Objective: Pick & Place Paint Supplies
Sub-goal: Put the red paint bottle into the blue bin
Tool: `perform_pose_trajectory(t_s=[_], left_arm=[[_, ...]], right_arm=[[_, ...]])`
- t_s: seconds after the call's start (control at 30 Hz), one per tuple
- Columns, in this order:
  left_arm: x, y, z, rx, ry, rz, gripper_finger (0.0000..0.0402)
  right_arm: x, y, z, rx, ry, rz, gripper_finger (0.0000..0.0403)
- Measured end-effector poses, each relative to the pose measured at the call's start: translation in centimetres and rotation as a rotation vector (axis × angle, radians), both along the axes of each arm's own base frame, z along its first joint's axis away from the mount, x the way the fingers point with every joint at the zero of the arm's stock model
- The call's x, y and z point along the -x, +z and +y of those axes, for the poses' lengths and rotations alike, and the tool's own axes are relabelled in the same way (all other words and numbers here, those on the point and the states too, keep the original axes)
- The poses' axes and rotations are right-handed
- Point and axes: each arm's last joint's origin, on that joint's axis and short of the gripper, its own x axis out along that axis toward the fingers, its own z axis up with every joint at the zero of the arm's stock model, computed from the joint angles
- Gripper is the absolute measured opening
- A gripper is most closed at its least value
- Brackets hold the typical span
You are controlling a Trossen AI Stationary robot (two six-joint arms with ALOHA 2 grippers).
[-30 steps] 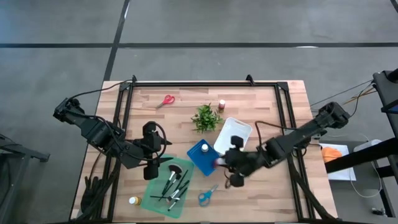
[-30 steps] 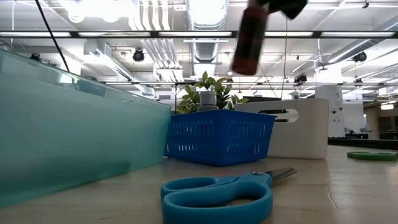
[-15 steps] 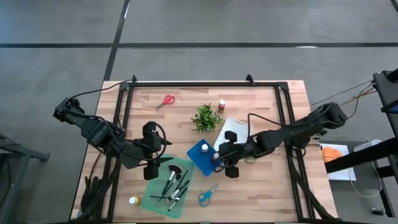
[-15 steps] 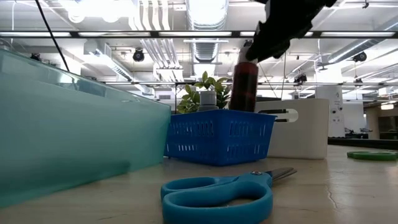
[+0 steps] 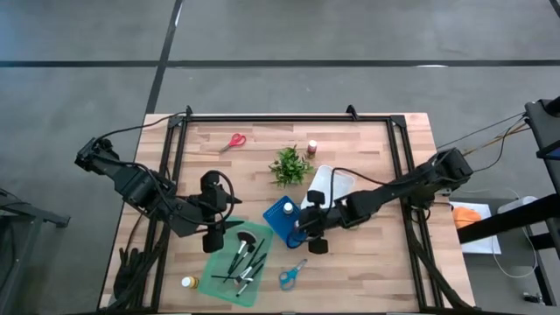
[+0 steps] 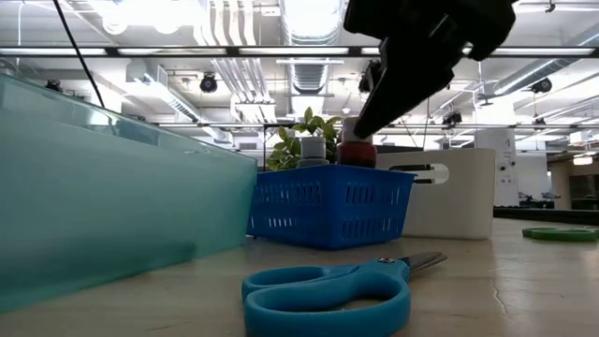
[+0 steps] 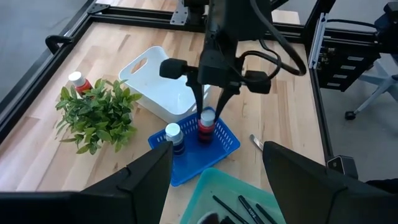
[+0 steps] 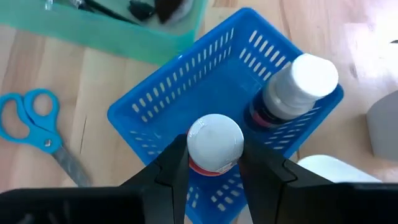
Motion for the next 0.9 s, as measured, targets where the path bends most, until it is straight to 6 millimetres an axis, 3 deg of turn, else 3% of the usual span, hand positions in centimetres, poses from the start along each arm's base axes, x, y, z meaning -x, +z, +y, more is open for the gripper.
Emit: perform_pose_trajectory(t_s=[0.7,0.9], left_arm=[[0.0,0.0,0.0,0.012,0.011,-0.001,0.0258],[0.0,0.0,0.0,0.011,0.01,0.0,0.0258]], right_arm=[[0.0,-0.1,-1.7,0.014,0.016,0.054,0.0108],[0.0,-0.2,-1.8,0.0,-0.006,0.058,0.0193]])
